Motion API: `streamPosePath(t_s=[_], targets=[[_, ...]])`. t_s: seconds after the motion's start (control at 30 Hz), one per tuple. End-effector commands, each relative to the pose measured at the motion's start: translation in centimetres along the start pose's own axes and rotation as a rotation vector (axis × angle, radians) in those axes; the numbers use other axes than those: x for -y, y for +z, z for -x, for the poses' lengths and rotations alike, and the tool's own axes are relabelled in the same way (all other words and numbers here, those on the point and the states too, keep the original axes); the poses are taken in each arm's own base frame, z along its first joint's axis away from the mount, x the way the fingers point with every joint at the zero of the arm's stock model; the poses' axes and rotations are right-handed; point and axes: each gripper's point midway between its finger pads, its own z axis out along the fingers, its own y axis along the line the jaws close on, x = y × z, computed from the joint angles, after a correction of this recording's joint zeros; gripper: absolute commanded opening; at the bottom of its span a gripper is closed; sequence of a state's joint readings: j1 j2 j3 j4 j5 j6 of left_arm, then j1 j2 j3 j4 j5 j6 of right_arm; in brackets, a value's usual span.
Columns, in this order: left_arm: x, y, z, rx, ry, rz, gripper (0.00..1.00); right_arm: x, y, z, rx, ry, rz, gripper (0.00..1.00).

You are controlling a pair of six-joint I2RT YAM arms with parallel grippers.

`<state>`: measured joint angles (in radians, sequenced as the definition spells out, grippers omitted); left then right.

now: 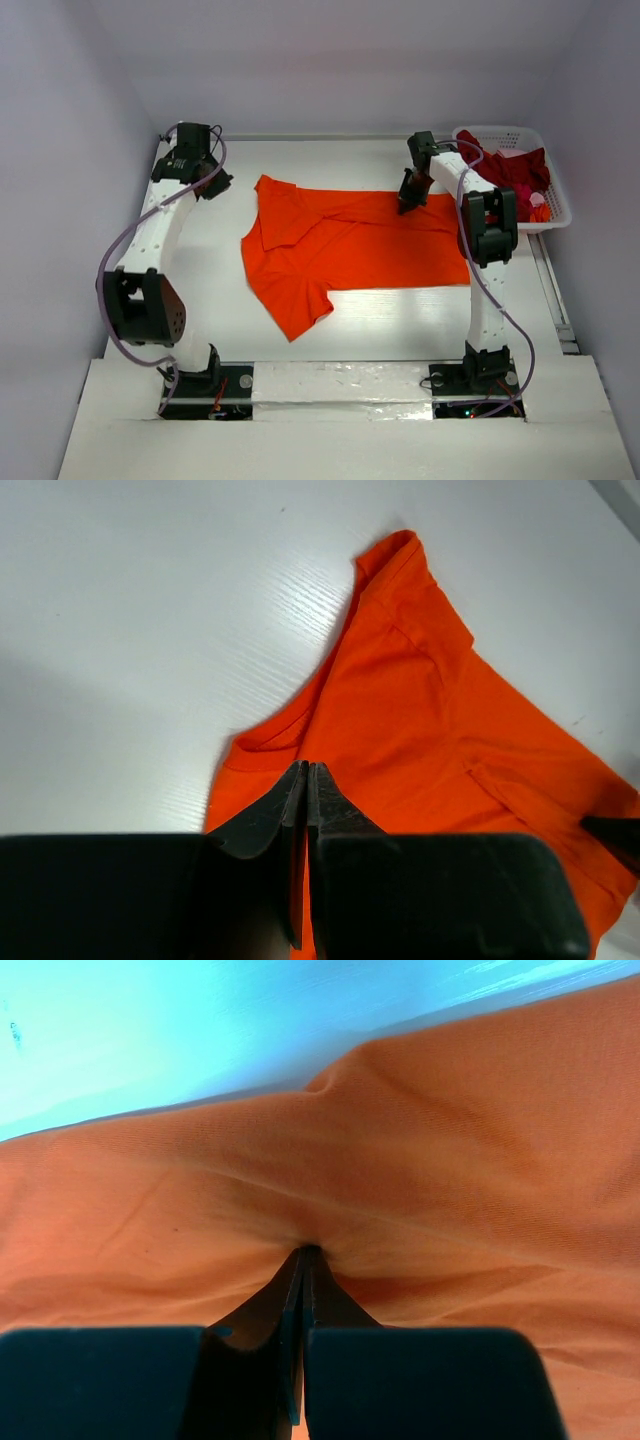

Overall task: Fold and stack the t-shirts
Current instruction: Fold the flattened tshirt in 1/3 of the way, then grap the side of the flattened tshirt closest away from the robot with both arms

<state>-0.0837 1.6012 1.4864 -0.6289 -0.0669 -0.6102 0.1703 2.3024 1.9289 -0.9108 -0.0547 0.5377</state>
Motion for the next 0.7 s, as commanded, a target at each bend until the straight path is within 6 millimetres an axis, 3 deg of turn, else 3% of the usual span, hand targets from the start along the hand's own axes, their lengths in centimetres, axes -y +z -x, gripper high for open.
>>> streamPosePath(t_s=[0.0, 0.1, 0.13, 0.2, 0.27, 0.3, 0.37, 0.4, 0.47, 0.57, 0.67], targets=[[-0.5, -3.0, 0.9, 0.076, -0.012, -0.011, 0.0, -0.8, -0.9, 0.7, 0.016, -0.013, 0.054, 0.02], [-0.6, -3.4, 0.4, 0.066, -0.01, -0.025, 0.0, -1.1, -1.4, 0.7, 0.021, -0.019, 0.072, 0.24], [-0.3, -3.9, 0.0, 0.057, -0.01, -0.053, 0.02, -1.2, -1.6, 0.7, 0.025, -0.022, 0.08, 0.57], [-0.7, -4.0, -1.4, 0.022, -0.016, -0.064, 0.04, -1.3, -2.6, 0.7, 0.044, -0.03, 0.1, 0.98], [-0.8, -4.9, -2.7, -0.004, -0.032, -0.101, 0.14, -1.6, -3.5, 0.6, 0.058, -0.039, 0.121, 1.0], [-0.8, -5.4, -3.1, -0.012, -0.036, -0.12, 0.2, -1.9, -5.5, 1.1, 0.101, -0.043, 0.138, 1.0], [-1.1, -6.8, -3.2, 0.016, -0.043, -0.143, 0.37, -2.4, -7.7, 1.6, 0.149, -0.05, 0.17, 1.0], [-1.1, -7.4, -3.1, 0.032, -0.043, -0.15, 0.43, -2.8, -10.0, 1.9, 0.186, -0.055, 0.198, 1.0], [-1.2, -9.0, -2.4, 0.074, -0.041, -0.164, 0.57, -3.1, -12.2, 2.0, 0.219, -0.061, 0.224, 1.0], [-1.5, -10.0, -1.6, 0.111, -0.025, -0.151, 0.67, -4.7, -16.1, 1.5, 0.283, -0.118, 0.287, 1.0], [-0.8, -10.2, -2.0, 0.106, -0.003, -0.177, 0.68, -5.8, -19.5, 0.5, 0.343, -0.179, 0.312, 1.0]])
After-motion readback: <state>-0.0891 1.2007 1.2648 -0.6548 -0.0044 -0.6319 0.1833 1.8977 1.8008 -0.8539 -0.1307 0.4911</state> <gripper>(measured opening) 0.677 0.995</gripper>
